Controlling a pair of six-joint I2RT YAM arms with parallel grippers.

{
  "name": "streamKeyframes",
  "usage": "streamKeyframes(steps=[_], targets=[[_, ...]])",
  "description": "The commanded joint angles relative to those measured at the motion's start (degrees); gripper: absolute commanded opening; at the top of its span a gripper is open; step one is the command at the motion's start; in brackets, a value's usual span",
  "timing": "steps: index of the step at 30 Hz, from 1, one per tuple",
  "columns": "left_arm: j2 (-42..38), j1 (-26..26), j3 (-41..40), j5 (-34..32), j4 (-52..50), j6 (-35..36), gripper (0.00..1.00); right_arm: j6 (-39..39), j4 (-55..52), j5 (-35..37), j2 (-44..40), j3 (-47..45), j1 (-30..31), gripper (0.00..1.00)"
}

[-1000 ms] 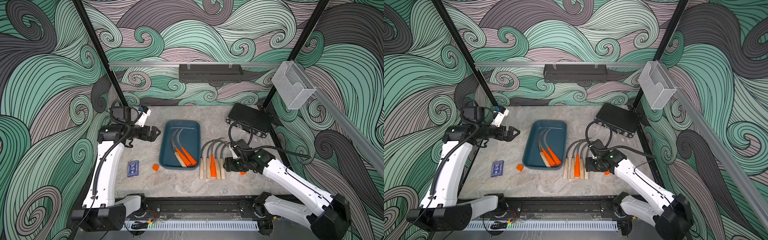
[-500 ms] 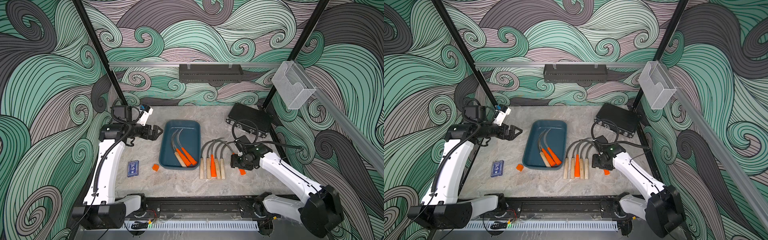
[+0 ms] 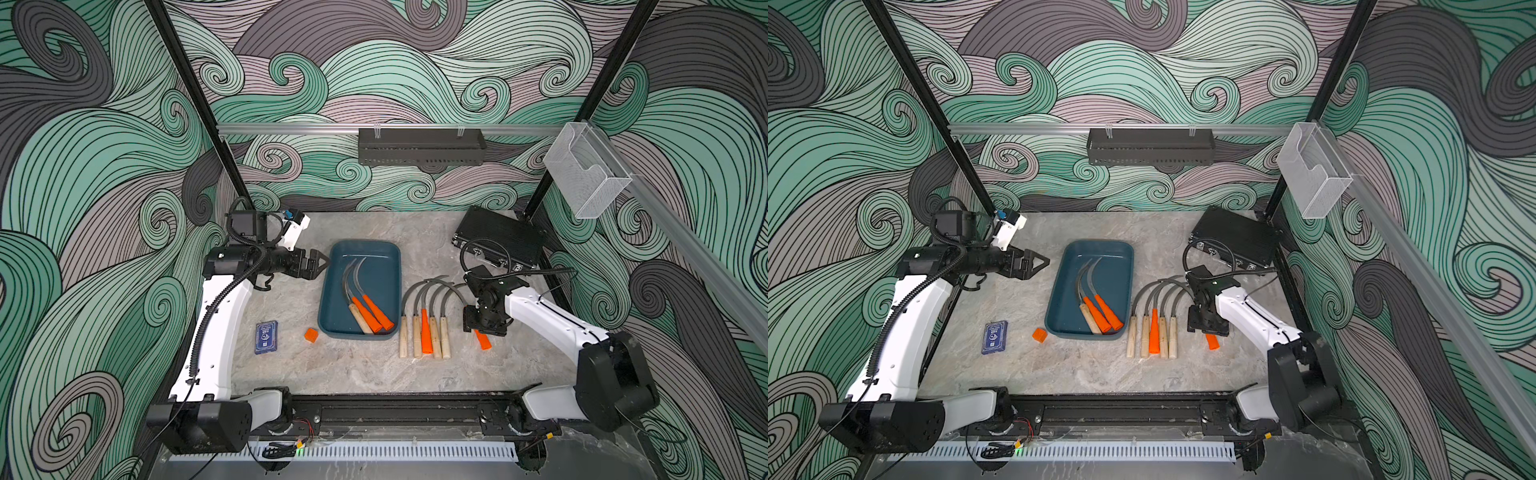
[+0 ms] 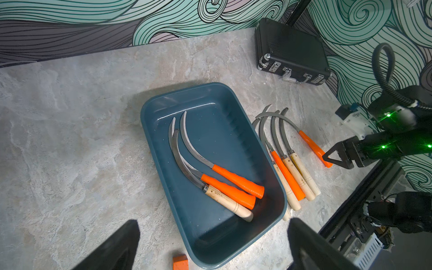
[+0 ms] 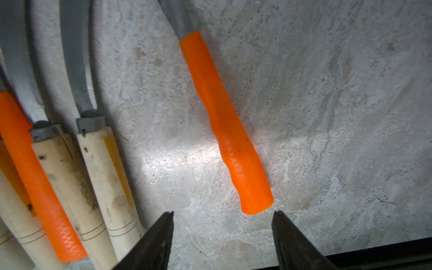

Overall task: Put small sickles into storage boxes
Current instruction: Pick up the sickle at the center of the board.

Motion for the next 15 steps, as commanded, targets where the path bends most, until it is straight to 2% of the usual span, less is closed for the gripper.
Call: streamKeyframes(steps=[1, 15], targets=[[0.06, -0.36, 0.60, 1.13, -0.68, 0.55, 0.98, -1.18, -0.47, 1.74, 1.52, 2.14, -0.35, 0.68], [0.76, -0.44, 1.45, 4.02, -1.82, -0.07, 0.98, -3.59, 3.58, 0.62, 5.83, 1.26, -1.88, 0.68]])
